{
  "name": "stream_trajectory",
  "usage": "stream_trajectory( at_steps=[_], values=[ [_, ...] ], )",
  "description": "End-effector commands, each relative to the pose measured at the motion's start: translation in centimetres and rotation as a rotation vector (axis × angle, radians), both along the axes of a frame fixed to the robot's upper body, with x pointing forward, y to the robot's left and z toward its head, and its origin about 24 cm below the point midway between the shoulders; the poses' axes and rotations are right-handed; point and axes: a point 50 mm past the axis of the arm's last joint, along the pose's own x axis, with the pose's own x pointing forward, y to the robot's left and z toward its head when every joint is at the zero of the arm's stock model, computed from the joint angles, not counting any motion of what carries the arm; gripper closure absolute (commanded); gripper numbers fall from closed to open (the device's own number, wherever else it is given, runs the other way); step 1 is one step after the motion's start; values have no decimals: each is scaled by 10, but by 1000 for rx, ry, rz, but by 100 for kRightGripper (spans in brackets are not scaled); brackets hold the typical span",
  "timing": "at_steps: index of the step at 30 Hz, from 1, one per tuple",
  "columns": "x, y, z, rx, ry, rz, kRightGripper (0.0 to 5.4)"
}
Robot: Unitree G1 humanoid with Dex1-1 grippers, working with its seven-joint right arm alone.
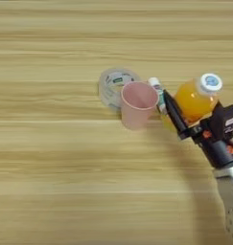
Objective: Move the objects on the table
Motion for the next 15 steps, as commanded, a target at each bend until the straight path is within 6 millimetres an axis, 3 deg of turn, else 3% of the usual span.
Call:
stream_trajectory(
  at_steps=[1,15],
  values=[
    [10,-2,37,-2,-211,-57,200],
    [52,-41,36,-7,-155,-447,200]
  ],
)
